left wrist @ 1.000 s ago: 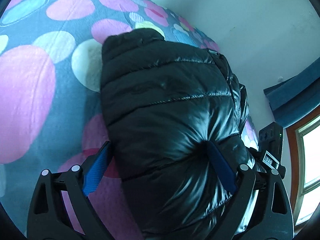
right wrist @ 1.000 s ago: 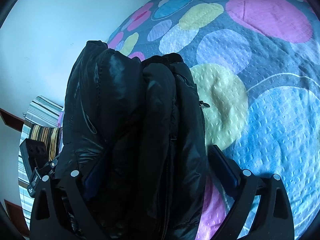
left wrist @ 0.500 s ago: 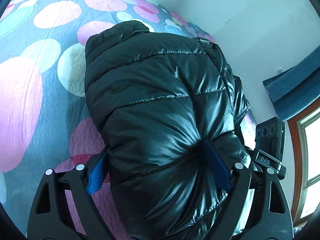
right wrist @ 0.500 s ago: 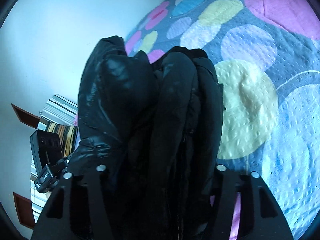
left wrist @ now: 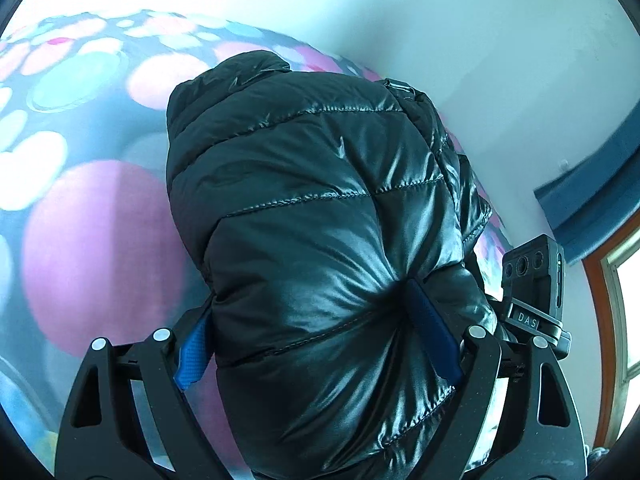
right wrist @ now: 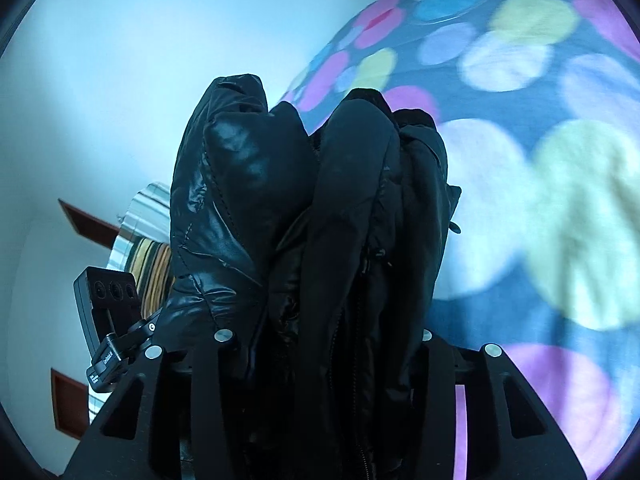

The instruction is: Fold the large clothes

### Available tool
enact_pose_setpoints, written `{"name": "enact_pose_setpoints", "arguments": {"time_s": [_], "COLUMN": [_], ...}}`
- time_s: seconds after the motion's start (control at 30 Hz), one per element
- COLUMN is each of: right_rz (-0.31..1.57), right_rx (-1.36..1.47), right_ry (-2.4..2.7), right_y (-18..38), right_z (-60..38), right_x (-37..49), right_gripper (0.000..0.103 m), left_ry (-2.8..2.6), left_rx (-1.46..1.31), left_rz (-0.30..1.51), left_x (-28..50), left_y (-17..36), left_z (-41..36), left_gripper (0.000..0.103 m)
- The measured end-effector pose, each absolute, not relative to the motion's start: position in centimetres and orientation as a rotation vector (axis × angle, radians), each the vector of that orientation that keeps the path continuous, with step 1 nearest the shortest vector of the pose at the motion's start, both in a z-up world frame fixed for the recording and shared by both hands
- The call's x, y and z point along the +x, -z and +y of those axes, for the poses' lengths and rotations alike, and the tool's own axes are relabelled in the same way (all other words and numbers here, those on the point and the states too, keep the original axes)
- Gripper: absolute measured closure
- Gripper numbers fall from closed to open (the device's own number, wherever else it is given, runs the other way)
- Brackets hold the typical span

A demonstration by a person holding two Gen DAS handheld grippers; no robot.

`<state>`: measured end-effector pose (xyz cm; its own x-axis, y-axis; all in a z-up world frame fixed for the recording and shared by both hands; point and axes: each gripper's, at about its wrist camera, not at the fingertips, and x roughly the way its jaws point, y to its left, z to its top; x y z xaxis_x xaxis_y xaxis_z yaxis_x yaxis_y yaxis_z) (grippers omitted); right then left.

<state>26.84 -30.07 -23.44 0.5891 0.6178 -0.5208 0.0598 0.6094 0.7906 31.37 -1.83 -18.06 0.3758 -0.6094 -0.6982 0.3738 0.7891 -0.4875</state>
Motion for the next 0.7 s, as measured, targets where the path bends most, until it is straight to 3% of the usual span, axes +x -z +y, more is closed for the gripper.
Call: {"name": "enact_pose_setpoints", "arguments": {"time_s": [0.4,0.7], "right_rz": [0.922,0.956], "right_rx": [0.843,0.843], "right_ry": [-0.511,-0.485], "right_y": [22.6,24.2], "right_z": [-21.4,-19.6], "right_x": [35.4,39.6], "right_gripper": [0.059,0.059], "left_ry": [0.524,0.499], "left_rx": [-0.308,-0.312], "left_rz": [0.965,1.009], "left_x": [36.4,40.4], "left_y": [17.5,19.9], "left_z": [6.5,7.4], "left_gripper": [0.017,0.017]}}
